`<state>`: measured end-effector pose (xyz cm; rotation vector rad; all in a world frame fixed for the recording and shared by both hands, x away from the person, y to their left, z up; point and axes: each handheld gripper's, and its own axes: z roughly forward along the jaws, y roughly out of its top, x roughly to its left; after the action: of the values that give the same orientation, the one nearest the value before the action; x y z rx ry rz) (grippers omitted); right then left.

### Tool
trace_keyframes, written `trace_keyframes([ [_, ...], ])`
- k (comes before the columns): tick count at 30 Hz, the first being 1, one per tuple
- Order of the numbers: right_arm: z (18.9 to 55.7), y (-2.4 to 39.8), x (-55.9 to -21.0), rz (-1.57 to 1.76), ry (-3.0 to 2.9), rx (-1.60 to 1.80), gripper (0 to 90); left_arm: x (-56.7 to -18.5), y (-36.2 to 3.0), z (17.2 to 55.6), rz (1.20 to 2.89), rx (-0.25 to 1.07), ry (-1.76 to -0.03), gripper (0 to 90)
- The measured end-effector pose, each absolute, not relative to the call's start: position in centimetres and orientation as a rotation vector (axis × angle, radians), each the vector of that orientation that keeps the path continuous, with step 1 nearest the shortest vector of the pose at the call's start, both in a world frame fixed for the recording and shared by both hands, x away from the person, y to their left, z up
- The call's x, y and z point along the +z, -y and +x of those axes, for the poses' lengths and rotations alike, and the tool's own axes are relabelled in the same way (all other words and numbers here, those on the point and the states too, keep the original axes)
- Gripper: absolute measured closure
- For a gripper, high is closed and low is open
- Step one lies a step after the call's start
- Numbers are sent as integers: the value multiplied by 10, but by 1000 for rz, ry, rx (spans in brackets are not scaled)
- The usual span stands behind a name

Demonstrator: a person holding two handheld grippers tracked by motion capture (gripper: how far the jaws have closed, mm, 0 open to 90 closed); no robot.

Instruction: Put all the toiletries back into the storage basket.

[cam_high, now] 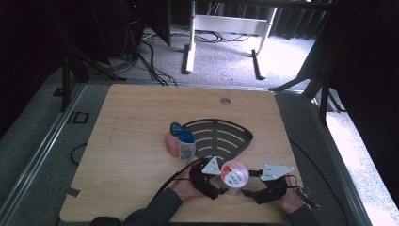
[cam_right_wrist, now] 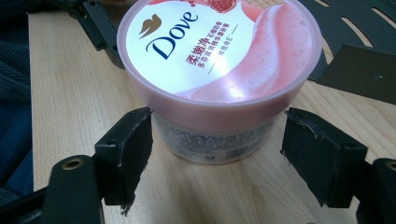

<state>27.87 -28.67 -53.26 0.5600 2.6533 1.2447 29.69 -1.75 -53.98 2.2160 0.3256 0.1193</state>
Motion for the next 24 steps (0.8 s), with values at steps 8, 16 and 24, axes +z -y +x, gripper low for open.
trace_keyframes([
  [8,278,283,-532,552,-2646,1232,214,-538,20,295,2232,157,-304,154],
  [16,277,282,-531,551,-2645,1219,213,-536,22,295,2249,165,-306,154],
  [24,276,283,-531,558,-2645,1217,212,-535,24,292,2249,165,-315,154],
])
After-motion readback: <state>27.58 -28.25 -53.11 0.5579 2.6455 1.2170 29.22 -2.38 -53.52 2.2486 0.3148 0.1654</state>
